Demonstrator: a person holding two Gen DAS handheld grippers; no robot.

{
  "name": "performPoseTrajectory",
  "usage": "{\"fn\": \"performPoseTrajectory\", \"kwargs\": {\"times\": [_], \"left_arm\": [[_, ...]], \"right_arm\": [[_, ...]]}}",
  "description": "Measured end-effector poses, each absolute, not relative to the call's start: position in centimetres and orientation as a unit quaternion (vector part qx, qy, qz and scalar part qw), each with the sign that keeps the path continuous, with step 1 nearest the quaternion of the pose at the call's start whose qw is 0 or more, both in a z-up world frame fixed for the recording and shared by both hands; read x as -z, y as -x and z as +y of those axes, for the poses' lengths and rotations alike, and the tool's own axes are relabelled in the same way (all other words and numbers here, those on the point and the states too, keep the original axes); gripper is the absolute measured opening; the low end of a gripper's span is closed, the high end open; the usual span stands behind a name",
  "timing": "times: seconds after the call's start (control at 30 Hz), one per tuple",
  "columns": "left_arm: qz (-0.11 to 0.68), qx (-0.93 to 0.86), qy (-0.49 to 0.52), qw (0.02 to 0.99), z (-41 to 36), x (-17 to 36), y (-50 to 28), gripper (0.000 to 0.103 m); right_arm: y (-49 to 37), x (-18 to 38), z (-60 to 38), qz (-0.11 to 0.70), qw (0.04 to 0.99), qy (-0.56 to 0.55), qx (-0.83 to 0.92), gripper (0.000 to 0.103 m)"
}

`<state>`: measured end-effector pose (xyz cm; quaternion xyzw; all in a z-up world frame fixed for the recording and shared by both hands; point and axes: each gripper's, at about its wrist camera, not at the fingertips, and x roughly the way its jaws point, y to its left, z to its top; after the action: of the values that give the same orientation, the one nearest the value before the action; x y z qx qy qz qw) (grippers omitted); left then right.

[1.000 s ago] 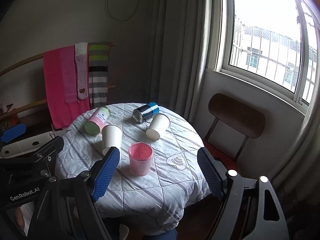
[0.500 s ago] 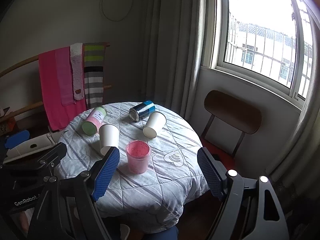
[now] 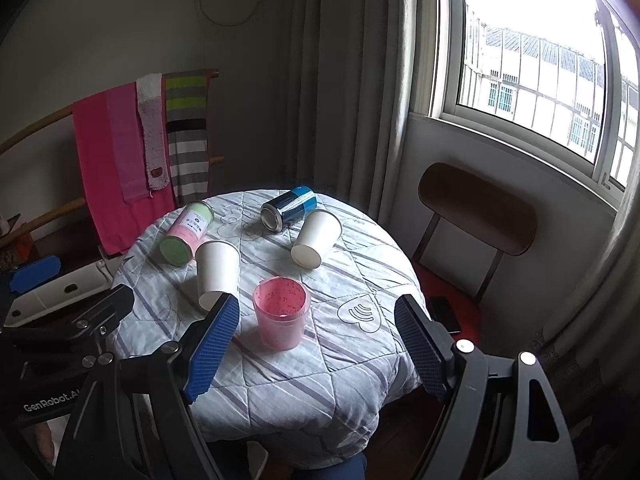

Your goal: Flip cup upright

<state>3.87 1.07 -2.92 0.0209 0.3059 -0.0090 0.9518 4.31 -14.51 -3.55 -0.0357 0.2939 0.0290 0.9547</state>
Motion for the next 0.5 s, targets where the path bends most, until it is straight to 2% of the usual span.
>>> {"fn": "performPoseTrajectory", "kwargs": {"times": [0.5], "left_arm": [[0.342,0.045,-0.034,0.938,1.5,3.6,-10.9,0.103]], "right_arm": [[-9.9,4.2,-13.6,0.324,0.946,0.031,-0.006,0.081]]}}
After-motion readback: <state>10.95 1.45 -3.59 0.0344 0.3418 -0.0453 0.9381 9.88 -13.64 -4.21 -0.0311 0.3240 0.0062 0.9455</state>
